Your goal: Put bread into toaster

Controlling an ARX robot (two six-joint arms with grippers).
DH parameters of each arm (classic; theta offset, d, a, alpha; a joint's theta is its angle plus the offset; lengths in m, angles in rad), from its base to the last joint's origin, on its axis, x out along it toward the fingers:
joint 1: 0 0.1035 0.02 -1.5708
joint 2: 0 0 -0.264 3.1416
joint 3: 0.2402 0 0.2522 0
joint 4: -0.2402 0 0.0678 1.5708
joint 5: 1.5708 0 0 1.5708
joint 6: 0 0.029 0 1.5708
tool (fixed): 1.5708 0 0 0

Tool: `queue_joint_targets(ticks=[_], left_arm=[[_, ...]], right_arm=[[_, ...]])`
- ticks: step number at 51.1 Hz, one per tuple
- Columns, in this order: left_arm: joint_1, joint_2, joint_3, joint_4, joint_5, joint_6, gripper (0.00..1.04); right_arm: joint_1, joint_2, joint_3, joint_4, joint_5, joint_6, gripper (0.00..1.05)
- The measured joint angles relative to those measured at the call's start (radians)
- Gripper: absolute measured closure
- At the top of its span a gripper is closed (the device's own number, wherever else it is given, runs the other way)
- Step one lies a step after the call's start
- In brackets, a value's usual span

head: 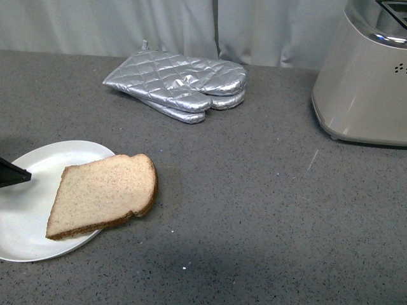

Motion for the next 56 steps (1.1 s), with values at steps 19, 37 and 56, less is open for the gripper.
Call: queue_joint_targets(ticks=[19, 37, 56], left_arm=[[-0.005, 0.005, -0.011, -0.024, 0.011, 0.003, 0.72], [-0.024, -0.009, -0.045, -0.01, 0.042, -0.082, 1.01], [-0.22, -0.116, -0.071, 0.127, 0.063, -0.377, 1.01]], right_arm=[[0.0, 0.0, 0.0, 0.0, 0.0, 0.0, 0.09], [0.0, 0.0, 0.0, 0.0, 0.0, 0.0, 0.09], [0.0, 0.0, 0.0, 0.0, 0.0, 0.0, 0.09]])
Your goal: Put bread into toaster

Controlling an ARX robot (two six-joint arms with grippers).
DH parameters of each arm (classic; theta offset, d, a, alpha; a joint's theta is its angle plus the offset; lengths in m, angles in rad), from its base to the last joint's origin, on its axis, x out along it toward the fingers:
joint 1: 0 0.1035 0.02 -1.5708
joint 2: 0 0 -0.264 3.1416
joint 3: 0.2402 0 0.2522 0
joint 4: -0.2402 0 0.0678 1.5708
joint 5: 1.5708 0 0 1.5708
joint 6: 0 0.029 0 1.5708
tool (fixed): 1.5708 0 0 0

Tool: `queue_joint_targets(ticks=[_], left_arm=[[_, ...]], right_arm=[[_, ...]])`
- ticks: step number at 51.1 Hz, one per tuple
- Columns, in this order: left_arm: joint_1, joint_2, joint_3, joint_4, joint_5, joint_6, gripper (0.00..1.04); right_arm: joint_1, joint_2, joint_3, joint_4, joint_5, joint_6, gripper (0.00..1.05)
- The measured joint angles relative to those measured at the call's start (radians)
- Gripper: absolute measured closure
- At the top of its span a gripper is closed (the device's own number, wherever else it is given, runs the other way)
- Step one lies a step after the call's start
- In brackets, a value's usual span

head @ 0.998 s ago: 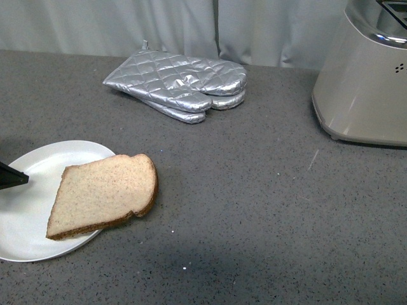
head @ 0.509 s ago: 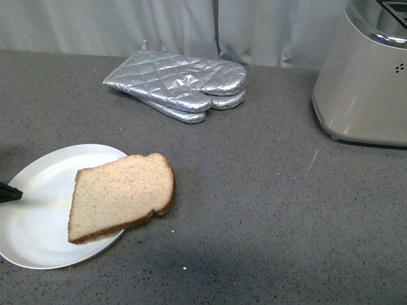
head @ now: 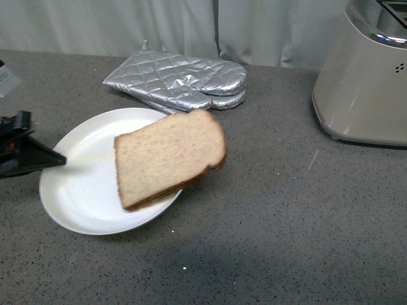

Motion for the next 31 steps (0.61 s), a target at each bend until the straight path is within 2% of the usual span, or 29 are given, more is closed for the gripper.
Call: queue_joint_targets(ticks=[6, 13, 18, 25, 31], left_arm=[[-0.112, -0.006, 0.002, 0.046, -0.012, -0.092, 1.01], [-0.298, 0.026, 0.043, 0.099, -0.057, -0.227, 1.01], [-0.393, 0.078, 0.096, 0.114, -0.085, -0.285, 1.01], [-0.495, 0.175, 0.183, 0.115, -0.123, -0.322, 1.01], [-0.546, 0.244, 0.258, 0.112, -0.156, -0.354, 1.01]], right_arm=[[0.0, 0.0, 0.0, 0.0, 0.0, 0.0, 0.09], [0.0, 0.0, 0.0, 0.0, 0.0, 0.0, 0.09], [0.0, 0.0, 0.0, 0.0, 0.0, 0.0, 0.09], [0.0, 0.0, 0.0, 0.0, 0.0, 0.0, 0.09], [0.0, 0.0, 0.0, 0.0, 0.0, 0.0, 0.09]])
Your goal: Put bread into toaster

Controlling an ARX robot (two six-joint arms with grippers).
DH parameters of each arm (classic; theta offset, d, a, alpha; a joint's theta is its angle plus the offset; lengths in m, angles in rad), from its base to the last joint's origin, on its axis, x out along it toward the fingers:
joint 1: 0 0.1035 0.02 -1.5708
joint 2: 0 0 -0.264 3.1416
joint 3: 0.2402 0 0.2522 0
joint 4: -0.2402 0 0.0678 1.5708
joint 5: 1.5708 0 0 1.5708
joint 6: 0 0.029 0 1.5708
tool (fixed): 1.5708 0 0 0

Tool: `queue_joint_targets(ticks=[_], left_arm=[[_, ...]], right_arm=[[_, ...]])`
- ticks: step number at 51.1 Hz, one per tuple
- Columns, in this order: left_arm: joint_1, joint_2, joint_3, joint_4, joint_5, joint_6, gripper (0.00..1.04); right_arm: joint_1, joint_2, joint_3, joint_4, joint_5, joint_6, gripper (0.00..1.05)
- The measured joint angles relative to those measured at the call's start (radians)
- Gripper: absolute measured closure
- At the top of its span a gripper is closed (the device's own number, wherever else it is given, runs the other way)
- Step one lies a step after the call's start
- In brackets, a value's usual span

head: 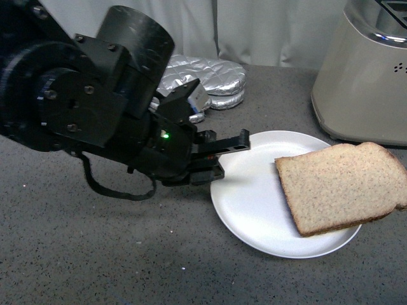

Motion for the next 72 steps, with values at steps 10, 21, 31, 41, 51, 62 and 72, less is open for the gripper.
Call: queue_joint_targets(ticks=[10, 21, 31, 41, 51, 62, 72], left_arm=[[-0.072, 0.063, 0.117, -0.013, -0.027, -0.05, 1.01], [-0.121, 0.1, 0.173, -0.031, -0.048, -0.079, 1.01], [-0.133, 0.111, 0.176, -0.037, -0.065, -0.121, 0.79], [-0.072, 0.04, 0.081, 0.021, -0.056, -0.154, 0.43], [0.113, -0.173, -0.183, 0.042, -0.037, -0.098, 0.05], [0.307, -0.366, -0.425, -0.017, -0.016, 0.013, 0.07], [0.575, -0.739, -0.608, -0.132, 0.105, 0.055, 0.07]], right_arm=[[0.0, 0.0, 0.0, 0.0, 0.0, 0.0, 0.09], [0.0, 0.0, 0.0, 0.0, 0.0, 0.0, 0.09], [0.0, 0.0, 0.0, 0.0, 0.0, 0.0, 0.09], [0.0, 0.0, 0.0, 0.0, 0.0, 0.0, 0.09], [0.0, 0.0, 0.0, 0.0, 0.0, 0.0, 0.09], [0.0, 0.0, 0.0, 0.0, 0.0, 0.0, 0.09], [0.0, 0.0, 0.0, 0.0, 0.0, 0.0, 0.09]])
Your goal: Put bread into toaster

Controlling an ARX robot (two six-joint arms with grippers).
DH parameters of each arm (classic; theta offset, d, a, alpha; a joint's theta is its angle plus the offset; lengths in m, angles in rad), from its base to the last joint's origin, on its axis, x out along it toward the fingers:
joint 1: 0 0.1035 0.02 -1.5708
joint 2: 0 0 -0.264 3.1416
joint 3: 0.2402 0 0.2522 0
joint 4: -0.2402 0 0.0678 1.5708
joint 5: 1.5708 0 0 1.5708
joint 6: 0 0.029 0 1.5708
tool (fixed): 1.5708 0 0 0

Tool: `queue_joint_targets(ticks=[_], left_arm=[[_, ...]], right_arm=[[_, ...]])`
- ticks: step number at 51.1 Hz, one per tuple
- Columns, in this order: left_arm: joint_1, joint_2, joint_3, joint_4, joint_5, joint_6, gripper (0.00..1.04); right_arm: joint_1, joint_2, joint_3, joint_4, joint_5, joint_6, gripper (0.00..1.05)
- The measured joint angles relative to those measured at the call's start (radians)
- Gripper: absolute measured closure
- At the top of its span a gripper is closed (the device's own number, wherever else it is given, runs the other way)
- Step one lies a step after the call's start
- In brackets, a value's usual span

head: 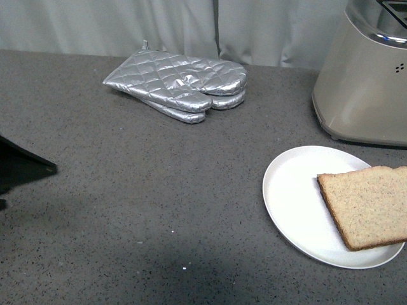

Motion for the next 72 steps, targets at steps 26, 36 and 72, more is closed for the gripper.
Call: queue_joint_targets(ticks=[26, 36, 72], left_arm=[[-0.113, -1.378, -0.407, -0.087, -0.483, 0.313, 1.0], [-0.129, -1.394, -0.407, -0.094, -0.502, 0.317, 1.01], [-0.13, -1.395, -0.407, -0.094, -0.502, 0.319, 0.07]], right_arm=[[0.0, 0.0, 0.0, -0.001, 0.003, 0.0, 0.09], [-0.001, 0.0, 0.0, -0.001, 0.0, 0.0, 0.09], [-0.121, 1.295, 0.047, 0.583, 0.195, 0.672, 0.09]])
